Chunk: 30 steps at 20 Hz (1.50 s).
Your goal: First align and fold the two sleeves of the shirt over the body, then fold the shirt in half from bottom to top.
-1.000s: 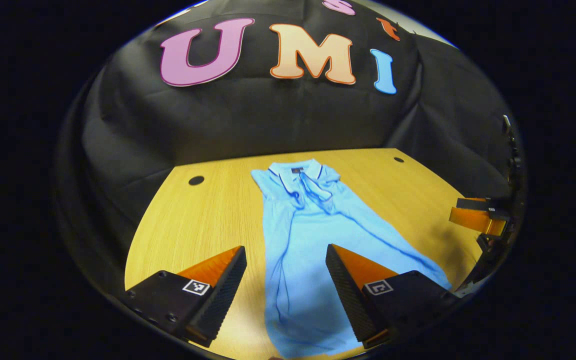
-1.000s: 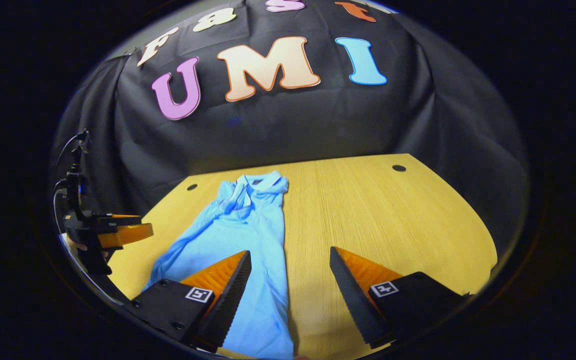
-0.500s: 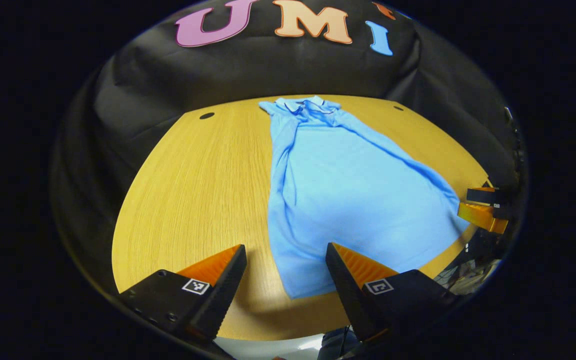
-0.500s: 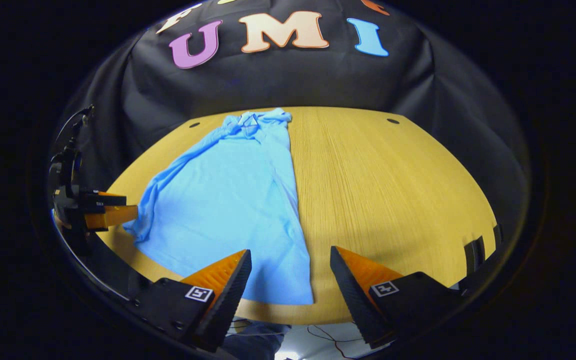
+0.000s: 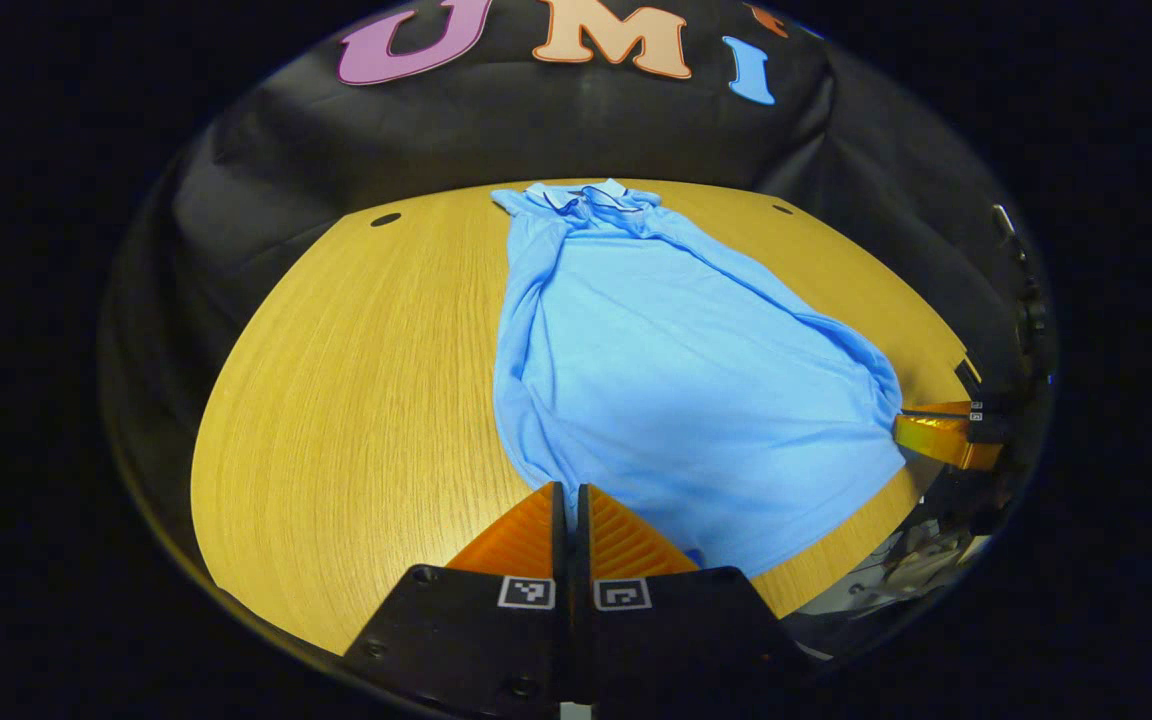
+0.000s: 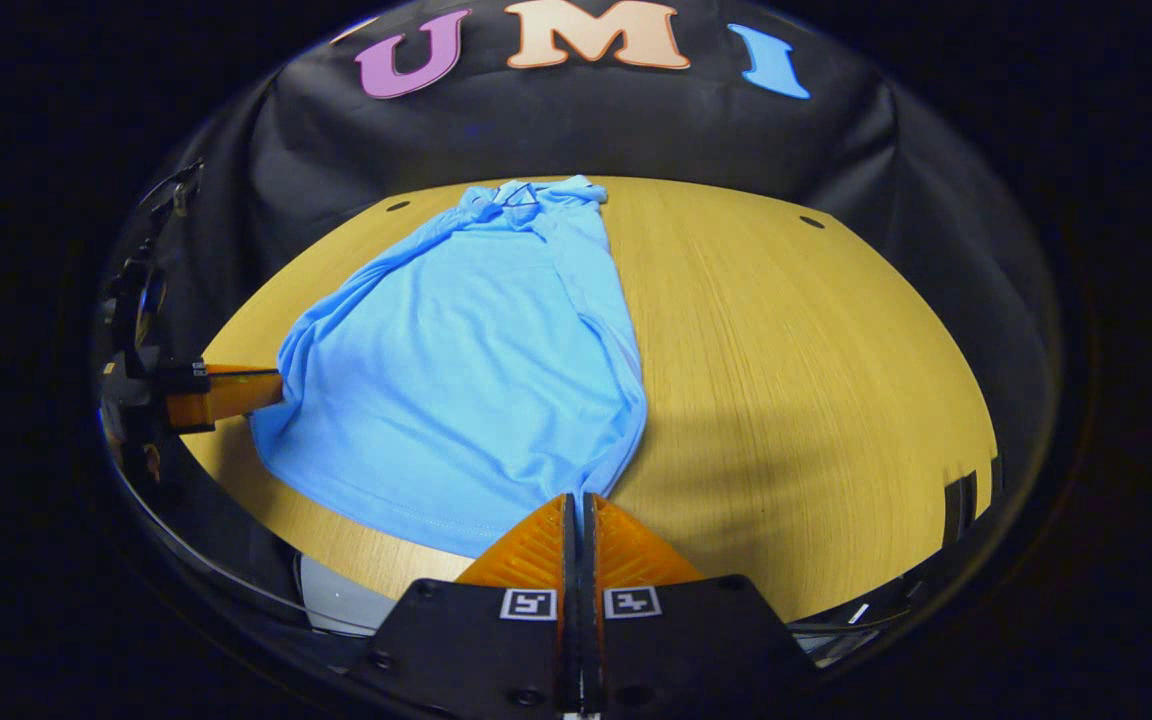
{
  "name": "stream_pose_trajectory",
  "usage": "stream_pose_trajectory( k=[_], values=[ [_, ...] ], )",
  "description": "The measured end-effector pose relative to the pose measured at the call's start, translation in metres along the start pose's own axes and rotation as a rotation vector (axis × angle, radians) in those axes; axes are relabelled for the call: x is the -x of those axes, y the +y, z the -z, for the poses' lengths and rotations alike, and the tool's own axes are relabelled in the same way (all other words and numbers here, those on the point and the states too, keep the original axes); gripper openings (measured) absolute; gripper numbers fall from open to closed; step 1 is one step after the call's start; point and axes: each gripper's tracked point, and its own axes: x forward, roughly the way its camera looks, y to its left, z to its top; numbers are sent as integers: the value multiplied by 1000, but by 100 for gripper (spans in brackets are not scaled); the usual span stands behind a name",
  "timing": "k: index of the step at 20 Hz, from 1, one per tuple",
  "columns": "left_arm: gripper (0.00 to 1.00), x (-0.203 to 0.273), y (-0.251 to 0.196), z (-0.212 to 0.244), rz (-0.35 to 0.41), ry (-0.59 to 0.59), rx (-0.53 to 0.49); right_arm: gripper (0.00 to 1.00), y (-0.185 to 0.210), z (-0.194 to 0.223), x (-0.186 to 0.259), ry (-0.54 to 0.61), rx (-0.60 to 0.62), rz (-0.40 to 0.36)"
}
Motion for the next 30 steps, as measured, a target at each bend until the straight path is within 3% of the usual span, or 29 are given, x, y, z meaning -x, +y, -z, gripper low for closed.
stream_pose_trajectory(
  k=[1,3,5,10,15,22,27,30],
  values=[
    [0,1,-2,3,12,34,22,0,6,-7,4,0,-19,-32],
    [0,5,-5,-2,45,68,93,3,6,-39,11,-54,-70,-62],
    [0,13,-3,-22,62,47,137,3,2,-85,14,-138,-95,-75],
    [0,19,8,-124,63,-79,187,3,-12,-197,5,-269,-127,-113],
    [0,-9,28,-227,26,-153,142,3,-22,-293,-41,-341,-203,-163],
    [0,-98,69,-334,38,-234,124,2,-40,-389,-128,-415,-221,-104],
    [0,-181,108,-376,8,-239,101,2,-39,-422,-215,-404,-255,-42],
    [0,-219,117,-386,35,-230,107,2,-54,-424,-260,-378,-270,25]
  ],
)
